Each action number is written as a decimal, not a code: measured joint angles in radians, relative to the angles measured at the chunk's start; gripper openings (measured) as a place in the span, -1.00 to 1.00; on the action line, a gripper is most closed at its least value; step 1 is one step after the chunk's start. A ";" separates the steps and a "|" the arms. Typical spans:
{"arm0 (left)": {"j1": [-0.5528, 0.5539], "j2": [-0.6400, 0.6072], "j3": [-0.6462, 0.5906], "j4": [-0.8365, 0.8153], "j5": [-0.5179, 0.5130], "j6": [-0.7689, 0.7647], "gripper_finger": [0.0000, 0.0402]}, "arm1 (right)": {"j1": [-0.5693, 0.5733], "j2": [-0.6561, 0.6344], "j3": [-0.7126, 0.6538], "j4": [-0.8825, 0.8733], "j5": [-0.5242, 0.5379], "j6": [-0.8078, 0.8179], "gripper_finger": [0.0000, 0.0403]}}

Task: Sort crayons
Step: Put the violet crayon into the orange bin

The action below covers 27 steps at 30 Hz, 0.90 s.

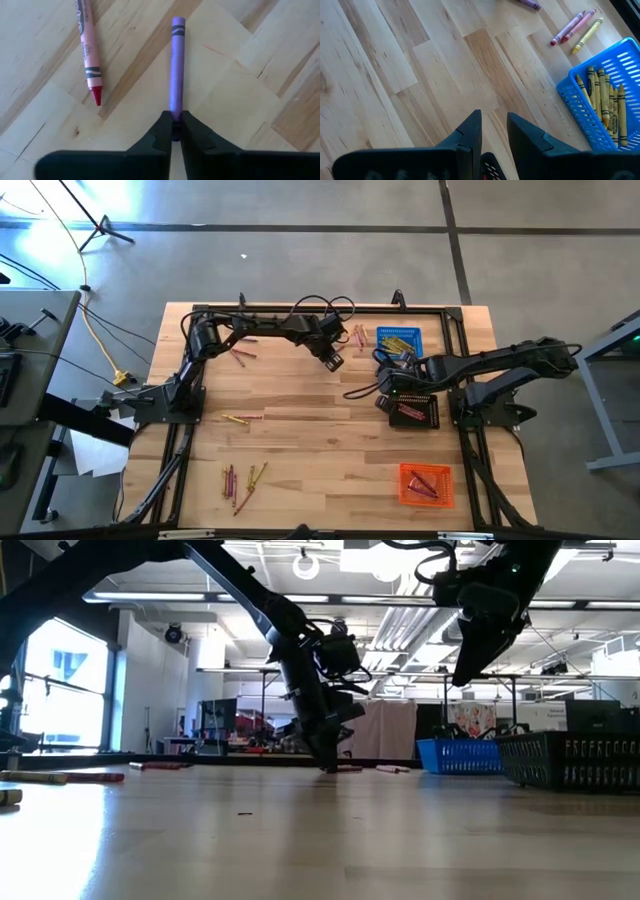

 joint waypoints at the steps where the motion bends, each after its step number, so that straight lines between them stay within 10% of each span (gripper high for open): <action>1: 0.001 -0.002 0.000 0.002 0.002 0.000 -0.97 | 0.000 0.000 0.000 0.000 0.000 0.000 -0.61; 27: -0.338 -0.170 -0.005 0.122 0.079 0.202 -1.00 | 0.000 0.000 0.000 0.009 0.001 -0.004 -0.61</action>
